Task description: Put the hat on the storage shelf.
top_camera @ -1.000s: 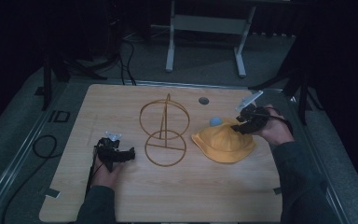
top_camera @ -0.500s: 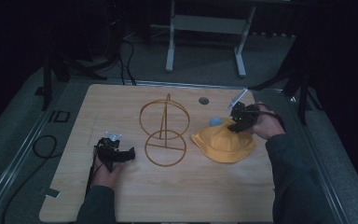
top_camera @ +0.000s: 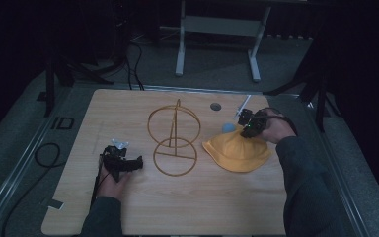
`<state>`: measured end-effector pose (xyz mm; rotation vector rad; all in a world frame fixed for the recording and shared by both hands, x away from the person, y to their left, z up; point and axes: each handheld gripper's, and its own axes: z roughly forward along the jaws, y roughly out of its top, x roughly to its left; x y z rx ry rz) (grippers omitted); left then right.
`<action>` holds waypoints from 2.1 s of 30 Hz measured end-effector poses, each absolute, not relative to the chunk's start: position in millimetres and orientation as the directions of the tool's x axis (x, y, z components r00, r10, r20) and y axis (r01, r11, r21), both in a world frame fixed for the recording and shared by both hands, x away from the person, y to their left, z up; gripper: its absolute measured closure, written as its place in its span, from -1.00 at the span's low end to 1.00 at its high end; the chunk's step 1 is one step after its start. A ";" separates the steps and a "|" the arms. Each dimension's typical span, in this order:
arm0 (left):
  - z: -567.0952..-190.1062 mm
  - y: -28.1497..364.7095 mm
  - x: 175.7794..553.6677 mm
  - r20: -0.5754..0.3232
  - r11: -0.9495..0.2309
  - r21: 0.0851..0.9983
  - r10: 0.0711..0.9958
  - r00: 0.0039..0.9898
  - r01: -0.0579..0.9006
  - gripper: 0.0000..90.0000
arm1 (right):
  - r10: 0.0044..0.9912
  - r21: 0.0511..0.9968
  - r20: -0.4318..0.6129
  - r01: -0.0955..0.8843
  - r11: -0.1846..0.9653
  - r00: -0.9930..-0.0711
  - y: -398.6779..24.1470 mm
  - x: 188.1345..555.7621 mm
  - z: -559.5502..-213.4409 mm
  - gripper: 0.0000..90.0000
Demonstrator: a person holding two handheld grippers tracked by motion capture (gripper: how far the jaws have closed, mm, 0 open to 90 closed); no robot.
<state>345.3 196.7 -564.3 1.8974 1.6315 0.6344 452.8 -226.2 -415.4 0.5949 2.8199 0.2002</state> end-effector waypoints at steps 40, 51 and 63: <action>-564.4 196.7 345.5 -0.002 -0.109 0.679 0.989 0.150 0.726 -1.00 | 0.380 0.263 -0.227 0.319 0.911 -0.897 -253.5 427.6 -330.0 0.88; -564.4 196.8 345.4 0.000 -0.111 0.678 0.988 0.151 0.727 -1.00 | 0.354 0.299 -0.259 0.274 0.914 -0.899 -249.9 416.1 -299.4 0.88; -564.4 196.7 345.5 -0.001 -0.109 0.679 0.989 0.150 0.726 -1.00 | 0.342 0.344 -0.268 0.242 0.907 -0.901 -250.3 409.0 -275.4 0.88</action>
